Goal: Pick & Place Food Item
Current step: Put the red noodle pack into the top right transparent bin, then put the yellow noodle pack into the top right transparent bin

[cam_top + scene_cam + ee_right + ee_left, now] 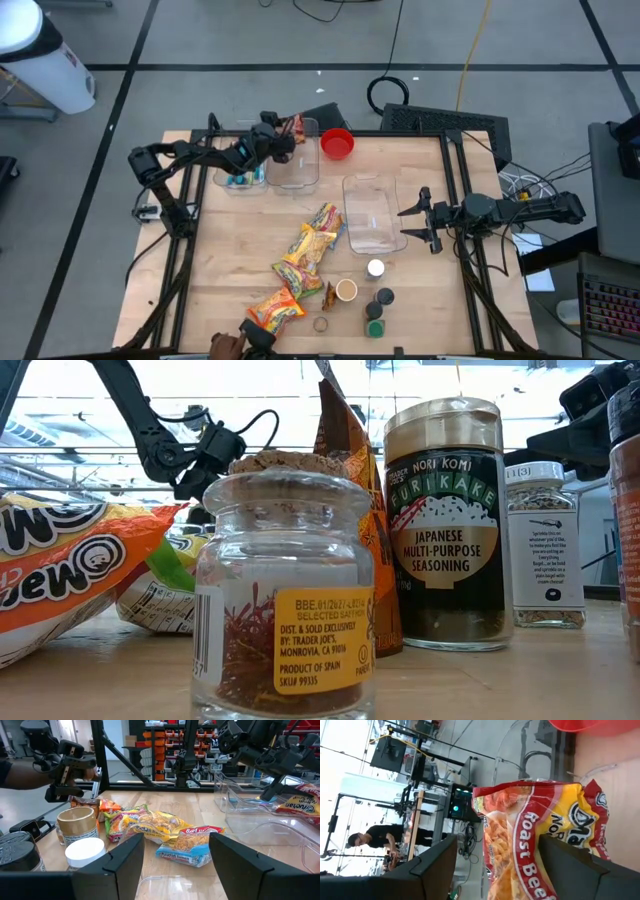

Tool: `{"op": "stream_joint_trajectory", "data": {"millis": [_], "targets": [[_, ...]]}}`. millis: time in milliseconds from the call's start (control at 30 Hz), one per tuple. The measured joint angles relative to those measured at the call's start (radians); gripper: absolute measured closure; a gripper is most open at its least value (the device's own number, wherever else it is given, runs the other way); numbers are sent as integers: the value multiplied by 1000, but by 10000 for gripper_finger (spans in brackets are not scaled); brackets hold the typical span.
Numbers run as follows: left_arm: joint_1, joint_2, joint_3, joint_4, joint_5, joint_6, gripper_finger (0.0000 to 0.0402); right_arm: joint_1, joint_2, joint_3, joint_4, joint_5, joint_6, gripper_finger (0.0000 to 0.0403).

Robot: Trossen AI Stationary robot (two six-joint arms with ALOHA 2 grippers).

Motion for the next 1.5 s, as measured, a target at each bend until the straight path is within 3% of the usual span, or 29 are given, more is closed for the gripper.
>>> {"op": "stream_joint_trajectory", "data": {"millis": [467, 600, 733, 867, 1067, 1167, 1233, 1300, 1367, 1500], "targets": [[-59, 0, 0, 0, -35, -14, 123, 0, 0, 0, 0, 0, 0, 185], [-108, 0, 0, 52, -207, 62, 123, 0, 0, 0, 0, 0, 0, 184], [-198, 0, 0, 250, -468, 217, 124, 0, 0, 0, 0, 0, 0, 187], [-311, -18, 0, 437, -628, 391, 124, 0, 0, 0, 0, 0, 0, 186], [-486, -146, 0, 416, -687, 239, 124, 0, 0, 0, 0, 0, 0, 185], [-563, -229, 0, 344, -701, 92, 124, 0, 0, 0, 0, 0, 0, 187], [-602, -288, 0, 235, -659, -93, 124, 0, 0, 0, 0, 0, 0, 187], [-630, -348, 0, 56, -524, -326, 124, 0, 0, 0, 0, 0, 0, 186], [-638, -403, 0, -123, -279, -556, 124, 0, 0, 0, 0, 0, 0, 184], [-630, -465, 0, -299, 244, -876, 124, 0, 0, 0, 0, 0, 0, 185]]}}
